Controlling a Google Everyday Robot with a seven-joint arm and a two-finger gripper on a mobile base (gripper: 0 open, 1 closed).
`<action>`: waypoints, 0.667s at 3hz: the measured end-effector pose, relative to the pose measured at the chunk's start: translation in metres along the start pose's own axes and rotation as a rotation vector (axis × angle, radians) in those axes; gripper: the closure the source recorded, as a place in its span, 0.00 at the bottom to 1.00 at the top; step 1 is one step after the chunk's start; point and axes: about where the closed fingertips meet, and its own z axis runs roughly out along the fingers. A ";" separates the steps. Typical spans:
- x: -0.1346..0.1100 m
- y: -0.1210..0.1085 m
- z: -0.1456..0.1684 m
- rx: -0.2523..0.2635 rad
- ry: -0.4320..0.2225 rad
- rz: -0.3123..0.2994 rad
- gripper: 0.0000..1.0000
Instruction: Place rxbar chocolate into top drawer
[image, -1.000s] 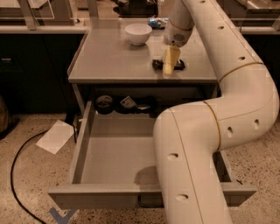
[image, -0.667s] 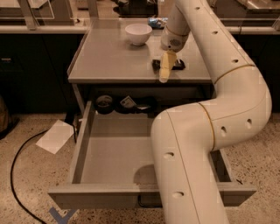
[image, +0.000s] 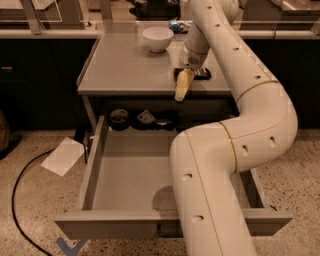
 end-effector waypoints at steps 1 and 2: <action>-0.002 -0.005 0.003 0.013 -0.006 0.000 0.17; -0.003 -0.004 0.002 0.013 -0.006 0.000 0.00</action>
Offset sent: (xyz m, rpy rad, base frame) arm -0.0057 0.0001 0.0093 -0.0191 0.0030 -0.0080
